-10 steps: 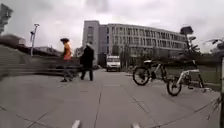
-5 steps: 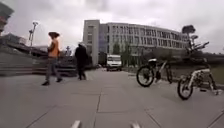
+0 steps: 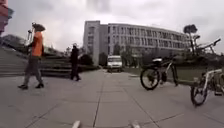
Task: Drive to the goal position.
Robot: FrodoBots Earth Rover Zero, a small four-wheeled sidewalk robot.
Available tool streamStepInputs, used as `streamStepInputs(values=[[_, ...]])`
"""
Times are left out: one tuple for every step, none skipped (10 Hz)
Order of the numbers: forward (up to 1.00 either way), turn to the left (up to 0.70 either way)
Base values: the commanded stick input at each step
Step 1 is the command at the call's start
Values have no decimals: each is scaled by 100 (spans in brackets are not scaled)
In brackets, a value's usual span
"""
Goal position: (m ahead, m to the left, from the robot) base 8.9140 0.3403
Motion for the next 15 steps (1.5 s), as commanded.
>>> streamStepInputs(values=[[70,0],[70,0],[70,0],[70,0],[70,5],[70,12],[70,10],[70,0],[70,0],[70,0],[70,0],[70,0],[70,0],[70,0],[70,0]])
